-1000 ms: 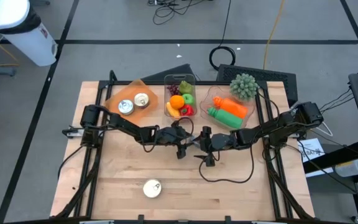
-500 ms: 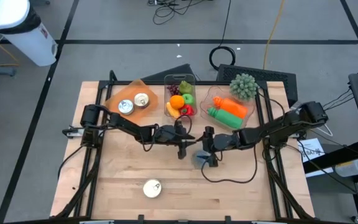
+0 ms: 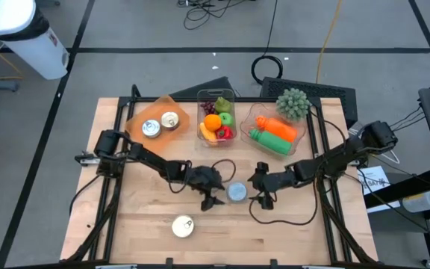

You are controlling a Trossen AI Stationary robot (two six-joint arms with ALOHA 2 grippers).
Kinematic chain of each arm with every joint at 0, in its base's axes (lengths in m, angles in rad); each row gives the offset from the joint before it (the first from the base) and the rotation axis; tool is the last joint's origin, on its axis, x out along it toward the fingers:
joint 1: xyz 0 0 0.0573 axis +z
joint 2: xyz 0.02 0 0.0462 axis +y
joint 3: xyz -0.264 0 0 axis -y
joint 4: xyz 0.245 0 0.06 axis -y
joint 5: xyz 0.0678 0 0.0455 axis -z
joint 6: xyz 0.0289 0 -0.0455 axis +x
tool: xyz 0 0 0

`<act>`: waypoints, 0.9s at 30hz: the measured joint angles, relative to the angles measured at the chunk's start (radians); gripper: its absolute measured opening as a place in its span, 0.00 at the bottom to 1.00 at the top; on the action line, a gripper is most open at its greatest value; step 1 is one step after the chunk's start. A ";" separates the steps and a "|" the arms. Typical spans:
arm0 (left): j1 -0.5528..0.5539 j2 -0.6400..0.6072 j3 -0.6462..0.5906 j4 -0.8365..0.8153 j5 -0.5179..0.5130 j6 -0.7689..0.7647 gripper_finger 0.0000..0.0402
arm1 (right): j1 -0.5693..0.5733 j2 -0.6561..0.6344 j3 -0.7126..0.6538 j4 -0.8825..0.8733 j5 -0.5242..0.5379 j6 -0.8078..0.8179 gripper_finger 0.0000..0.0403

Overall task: Pick & Place Food Item
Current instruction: Put the green tuna can into the orange bin

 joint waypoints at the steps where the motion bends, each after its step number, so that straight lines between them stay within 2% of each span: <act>1: -0.013 0.000 0.000 -0.021 -0.021 -0.010 0.84 | 0.008 0.000 -0.016 0.014 0.000 0.020 0.83; 7: -0.059 0.000 0.000 -0.057 -0.193 -0.057 0.85 | 0.034 0.114 -0.100 0.232 0.004 0.045 0.83; 11: -0.061 0.002 0.001 -0.030 -0.244 -0.082 0.85 | 0.029 0.219 -0.100 0.381 0.012 0.023 0.83; 18: -0.047 0.080 0.007 0.101 -0.238 -0.083 0.85 | 0.006 0.377 -0.101 0.635 0.110 -0.075 0.83; 22: -0.026 0.115 0.054 0.028 -0.201 -0.086 0.85 | -0.001 0.412 -0.112 0.762 0.101 -0.115 0.83; 25: -0.023 0.117 0.070 0.010 -0.216 -0.058 0.85 | -0.002 0.384 -0.113 0.759 0.099 -0.168 0.83; 27: -0.023 0.121 0.081 0.023 -0.222 -0.029 0.85 | -0.001 0.343 -0.113 0.690 0.095 -0.192 0.83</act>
